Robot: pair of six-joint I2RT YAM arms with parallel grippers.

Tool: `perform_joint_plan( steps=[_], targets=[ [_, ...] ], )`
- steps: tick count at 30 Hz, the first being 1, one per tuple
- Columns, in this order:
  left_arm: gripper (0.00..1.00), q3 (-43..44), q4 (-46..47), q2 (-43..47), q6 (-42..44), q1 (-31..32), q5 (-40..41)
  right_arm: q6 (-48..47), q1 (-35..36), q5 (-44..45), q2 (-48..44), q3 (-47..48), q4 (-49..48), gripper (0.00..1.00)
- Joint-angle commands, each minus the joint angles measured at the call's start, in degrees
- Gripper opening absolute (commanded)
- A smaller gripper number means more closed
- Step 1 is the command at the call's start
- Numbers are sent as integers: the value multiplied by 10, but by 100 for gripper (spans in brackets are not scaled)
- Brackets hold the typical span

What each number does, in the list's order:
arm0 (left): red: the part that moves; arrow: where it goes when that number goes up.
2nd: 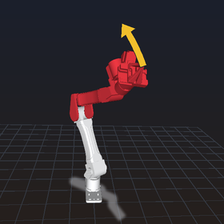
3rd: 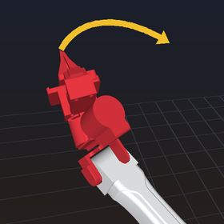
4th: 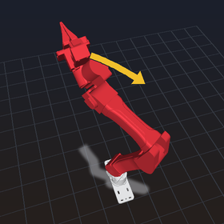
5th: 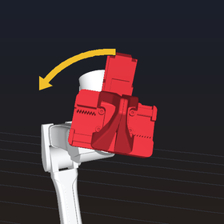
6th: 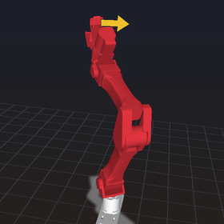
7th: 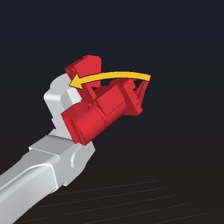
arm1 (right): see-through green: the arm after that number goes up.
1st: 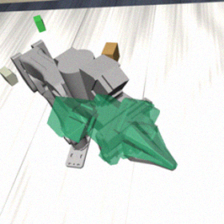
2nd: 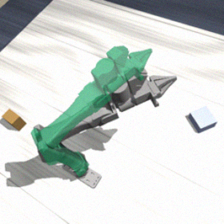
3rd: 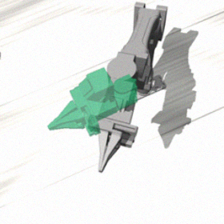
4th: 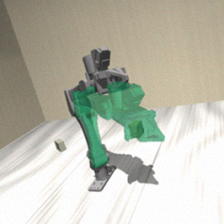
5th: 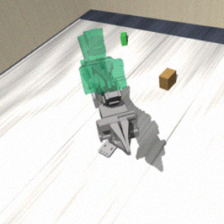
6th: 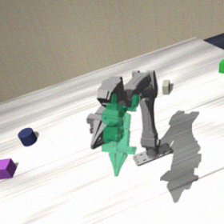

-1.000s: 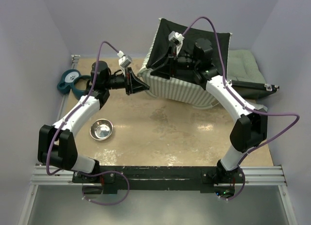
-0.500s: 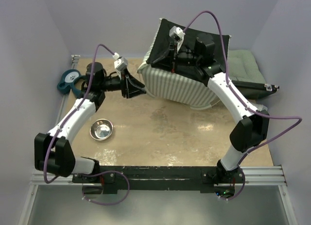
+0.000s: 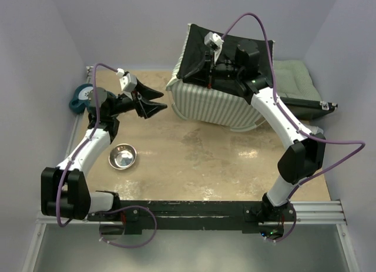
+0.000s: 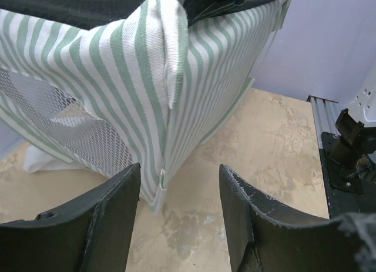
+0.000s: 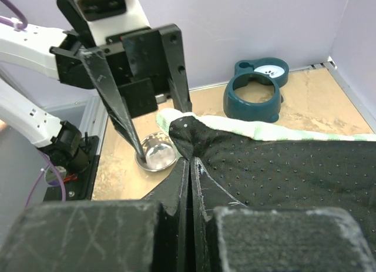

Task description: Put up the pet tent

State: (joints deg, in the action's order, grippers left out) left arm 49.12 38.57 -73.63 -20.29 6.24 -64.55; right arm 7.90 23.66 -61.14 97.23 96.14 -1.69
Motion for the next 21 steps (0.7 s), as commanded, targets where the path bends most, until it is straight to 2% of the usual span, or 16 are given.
perform_joint_plan(
  steps=[1,6,10,13,16,17,18,19,21],
  targets=[
    [58,12,101,-17,-26,17,9,6,0,-18,-16,13,-9,0],
    [52,17,155,-43,-64,41,17,13,0,-19,-17,8,-14,0],
    [44,24,160,-59,-64,69,33,20,0,-25,-15,6,-21,0],
    [26,21,165,-66,-77,76,46,26,0,-28,-17,4,-28,0],
    [1,24,134,-63,-68,75,46,26,0,-22,-20,3,-31,0],
    [0,26,115,-60,-58,76,50,32,0,-21,-22,0,-42,0],
    [0,30,98,-59,-53,76,53,44,0,-20,-24,-4,-55,4],
    [0,37,80,-61,-49,76,54,58,0,-20,-27,-7,-70,15],
    [0,54,36,-66,-39,78,49,69,0,-16,-29,-10,-82,28]
  ],
)
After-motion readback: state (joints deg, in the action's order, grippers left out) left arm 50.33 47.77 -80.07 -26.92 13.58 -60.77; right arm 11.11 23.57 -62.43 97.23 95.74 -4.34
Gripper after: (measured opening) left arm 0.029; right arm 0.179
